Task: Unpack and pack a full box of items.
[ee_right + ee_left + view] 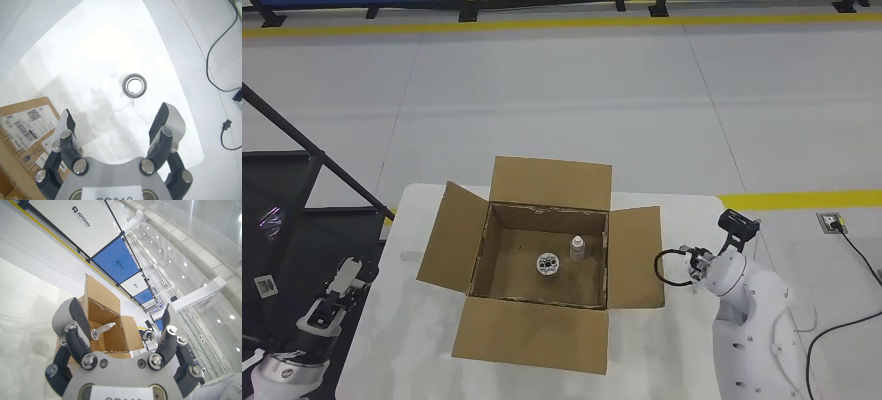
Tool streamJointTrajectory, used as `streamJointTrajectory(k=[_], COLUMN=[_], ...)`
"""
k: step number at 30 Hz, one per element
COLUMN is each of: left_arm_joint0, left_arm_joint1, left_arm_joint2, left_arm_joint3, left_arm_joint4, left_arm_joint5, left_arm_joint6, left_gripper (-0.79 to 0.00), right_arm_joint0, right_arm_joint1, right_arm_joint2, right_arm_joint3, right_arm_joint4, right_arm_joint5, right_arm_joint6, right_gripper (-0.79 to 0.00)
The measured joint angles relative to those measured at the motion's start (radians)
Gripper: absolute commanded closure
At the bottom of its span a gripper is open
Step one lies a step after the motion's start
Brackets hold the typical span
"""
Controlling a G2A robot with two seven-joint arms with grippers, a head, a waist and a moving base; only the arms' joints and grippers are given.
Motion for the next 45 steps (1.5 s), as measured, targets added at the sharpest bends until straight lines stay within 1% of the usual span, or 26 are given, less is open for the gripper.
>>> streamJointTrajectory(k=[5, 6, 7, 8, 9, 10, 11, 16, 21, 24, 30, 32, 33, 34, 36, 38, 39, 40, 42, 43, 45], left_arm_joint0=[0.0, 0.0, 0.0, 0.0, 0.0, 0.0, 0.0, 0.0, 0.0, 0.0, 0.0, 0.0, 0.0, 0.0, 0.0, 0.0, 0.0, 0.0, 0.0, 0.0, 0.0], left_arm_joint1=[0.0, 0.0, 0.0, 0.0, 0.0, 0.0, 0.0, 0.0, 0.0, 0.0, 0.0, 0.0, 0.0, 0.0, 0.0, 0.0, 0.0, 0.0, 0.0, 0.0, 0.0], left_arm_joint2=[0.0, 0.0, 0.0, 0.0, 0.0, 0.0, 0.0, 0.0, 0.0, 0.0, 0.0, 0.0, 0.0, 0.0, 0.0, 0.0, 0.0, 0.0, 0.0, 0.0, 0.0], left_arm_joint3=[0.0, 0.0, 0.0, 0.0, 0.0, 0.0, 0.0, 0.0, 0.0, 0.0, 0.0, 0.0, 0.0, 0.0, 0.0, 0.0, 0.0, 0.0, 0.0, 0.0, 0.0], left_arm_joint4=[0.0, 0.0, 0.0, 0.0, 0.0, 0.0, 0.0, 0.0, 0.0, 0.0, 0.0, 0.0, 0.0, 0.0, 0.0, 0.0, 0.0, 0.0, 0.0, 0.0, 0.0], left_arm_joint5=[0.0, 0.0, 0.0, 0.0, 0.0, 0.0, 0.0, 0.0, 0.0, 0.0, 0.0, 0.0, 0.0, 0.0, 0.0, 0.0, 0.0, 0.0, 0.0, 0.0, 0.0], left_arm_joint6=[0.0, 0.0, 0.0, 0.0, 0.0, 0.0, 0.0, 0.0, 0.0, 0.0, 0.0, 0.0, 0.0, 0.0, 0.0, 0.0, 0.0, 0.0, 0.0, 0.0, 0.0], left_gripper=[-0.785, -0.785, -0.785, -0.785, -0.785, -0.785, -0.785, -0.785, -0.785, -0.785, -0.785, -0.785, -0.785, -0.785, -0.785, -0.785, -0.785, -0.785, -0.785, -0.785, -0.785], right_arm_joint0=[0.046, 0.055, 0.067, 0.075, 0.082, 0.092, 0.099, 0.115, 0.103, 0.056, -0.107, -0.164, -0.191, -0.228, -0.272, -0.303, -0.307, -0.305, -0.287, -0.262, -0.213], right_arm_joint1=[0.003, 0.004, 0.005, 0.006, 0.008, 0.009, 0.01, 0.014, 0.014, 0.008, -0.005, -0.012, -0.015, -0.019, -0.024, -0.024, -0.023, -0.021, -0.015, -0.012, -0.009], right_arm_joint2=[0.041, 0.048, 0.056, 0.062, 0.067, 0.074, 0.077, 0.086, 0.073, 0.053, -0.034, -0.078, -0.099, -0.13, -0.184, -0.23, -0.247, -0.263, -0.283, -0.291, -0.304], right_arm_joint3=[0.122, 0.141, 0.166, 0.184, 0.202, 0.224, 0.239, 0.275, 0.237, 0.136, -0.206, -0.338, -0.391, -0.452, -0.52, -0.558, -0.565, -0.568, -0.56, -0.543, -0.503], right_arm_joint4=[-0.014, -0.01, -0.005, -0.002, -0.001, 0.002, 0.005, 0.036, 0.061, 0.104, 0.137, 0.159, 0.171, 0.174, 0.191, 0.224, 0.239, 0.259, 0.287, 0.298, 0.29], right_arm_joint5=[0.036, 0.037, 0.036, 0.035, 0.034, 0.032, 0.03, 0.013, 0.003, 0.009, 0.046, 0.071, 0.093, 0.122, 0.128, 0.081, 0.047, -0.011, -0.117, -0.192, -0.262], right_arm_joint6=[-0.027, -0.028, -0.029, -0.031, -0.036, -0.045, -0.053, -0.087, -0.112, -0.149, -0.231, -0.292, -0.336, -0.405, -0.491, -0.548, -0.554, -0.539, -0.484, -0.432, -0.356], right_gripper=[-0.785, -0.557, -0.357, -0.289, -0.203, -0.074, 0.0, 0.0, 0.0, 0.0, 0.0, 0.0, 0.0, 0.0, 0.0, 0.0, 0.0, 0.0, 0.0, 0.0, 0.0])
